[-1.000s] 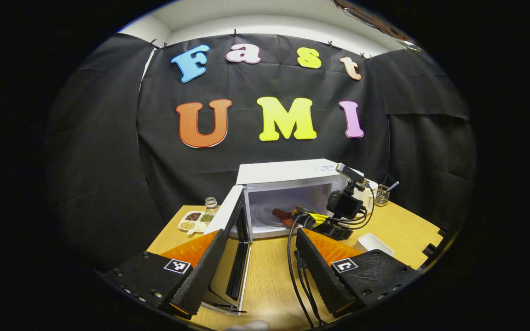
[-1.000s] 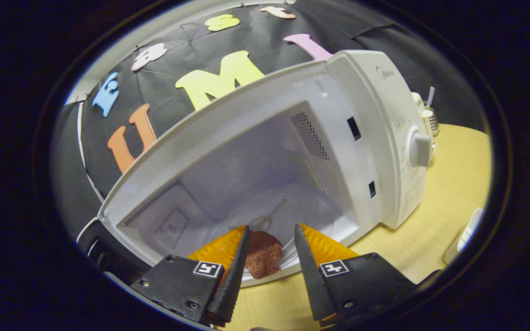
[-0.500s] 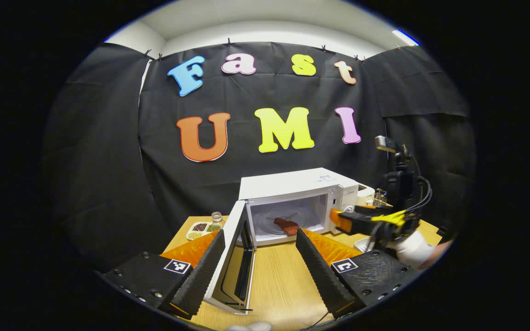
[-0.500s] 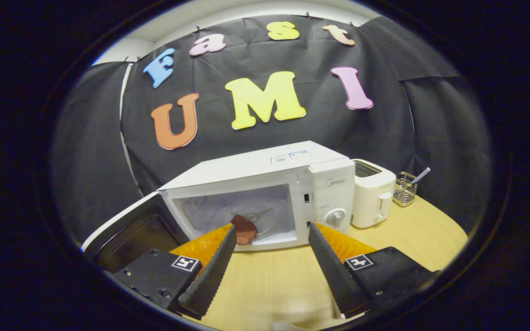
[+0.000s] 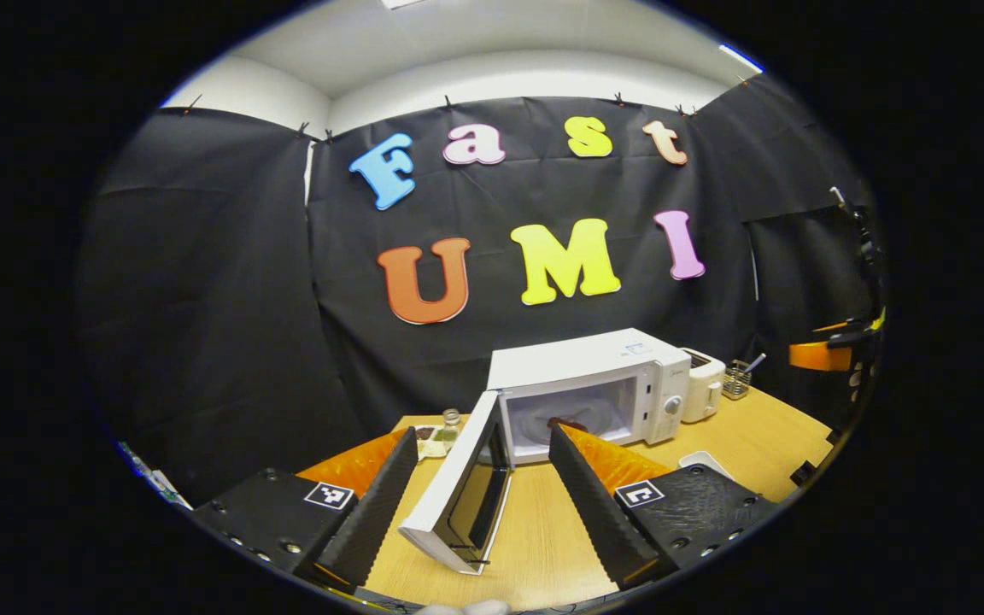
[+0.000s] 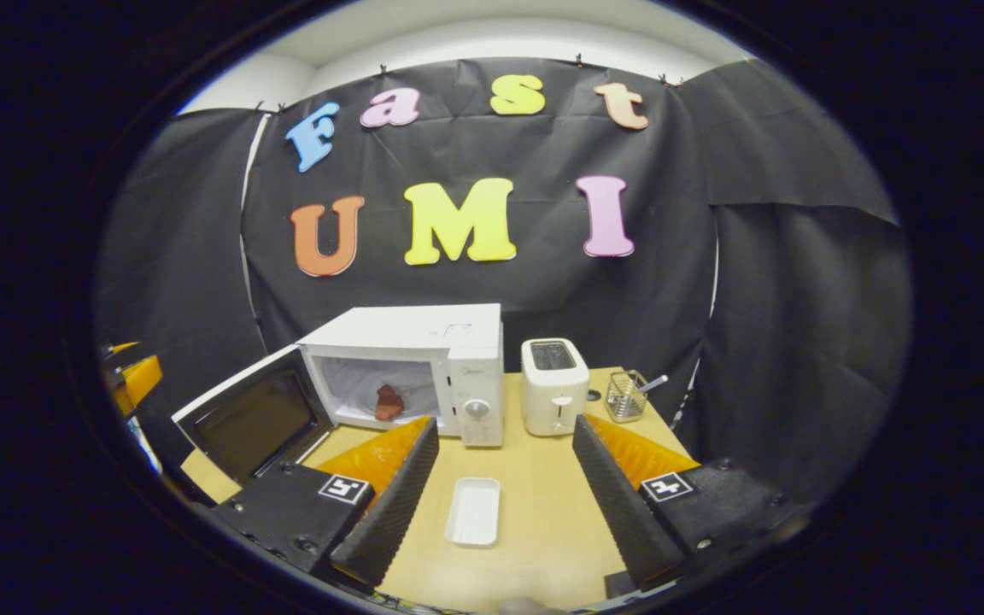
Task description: Open the microwave oven with the left hand, put the food in, and close the microwave oven.
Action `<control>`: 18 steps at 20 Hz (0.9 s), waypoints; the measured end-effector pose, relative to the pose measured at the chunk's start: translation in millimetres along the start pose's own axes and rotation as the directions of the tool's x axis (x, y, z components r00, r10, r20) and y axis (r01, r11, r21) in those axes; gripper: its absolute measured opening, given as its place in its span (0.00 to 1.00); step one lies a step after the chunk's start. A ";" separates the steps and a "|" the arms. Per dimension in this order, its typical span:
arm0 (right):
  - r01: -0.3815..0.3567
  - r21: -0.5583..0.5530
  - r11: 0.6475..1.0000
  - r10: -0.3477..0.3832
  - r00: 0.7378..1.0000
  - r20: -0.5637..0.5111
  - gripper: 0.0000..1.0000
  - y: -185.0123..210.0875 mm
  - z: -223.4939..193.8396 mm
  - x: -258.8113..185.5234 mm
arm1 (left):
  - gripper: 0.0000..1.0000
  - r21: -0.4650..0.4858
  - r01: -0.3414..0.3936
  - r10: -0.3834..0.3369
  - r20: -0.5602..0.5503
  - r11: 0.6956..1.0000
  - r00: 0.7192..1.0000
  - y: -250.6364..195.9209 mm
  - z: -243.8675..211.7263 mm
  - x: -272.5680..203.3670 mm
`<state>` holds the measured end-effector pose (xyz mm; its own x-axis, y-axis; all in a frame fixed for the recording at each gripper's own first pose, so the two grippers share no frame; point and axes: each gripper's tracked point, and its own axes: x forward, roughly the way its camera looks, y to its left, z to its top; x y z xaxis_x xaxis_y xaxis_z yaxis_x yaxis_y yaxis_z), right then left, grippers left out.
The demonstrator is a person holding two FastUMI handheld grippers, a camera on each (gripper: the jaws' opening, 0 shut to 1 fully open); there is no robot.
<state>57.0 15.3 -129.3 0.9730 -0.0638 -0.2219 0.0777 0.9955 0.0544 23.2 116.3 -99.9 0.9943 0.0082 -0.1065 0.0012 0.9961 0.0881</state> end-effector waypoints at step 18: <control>0.130 0.089 0.987 -0.123 0.989 -0.077 1.00 -3.0 -13.8 -58.8 | 0.00 -0.076 -0.095 0.085 -0.122 0.993 0.989 120.4 -127.2 46.6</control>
<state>-3.4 17.0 -129.9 0.9362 -0.1802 -0.3017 0.2225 0.9685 0.1119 56.1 247.8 -220.2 0.9704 0.1037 -0.2183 -0.1012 0.9946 0.0228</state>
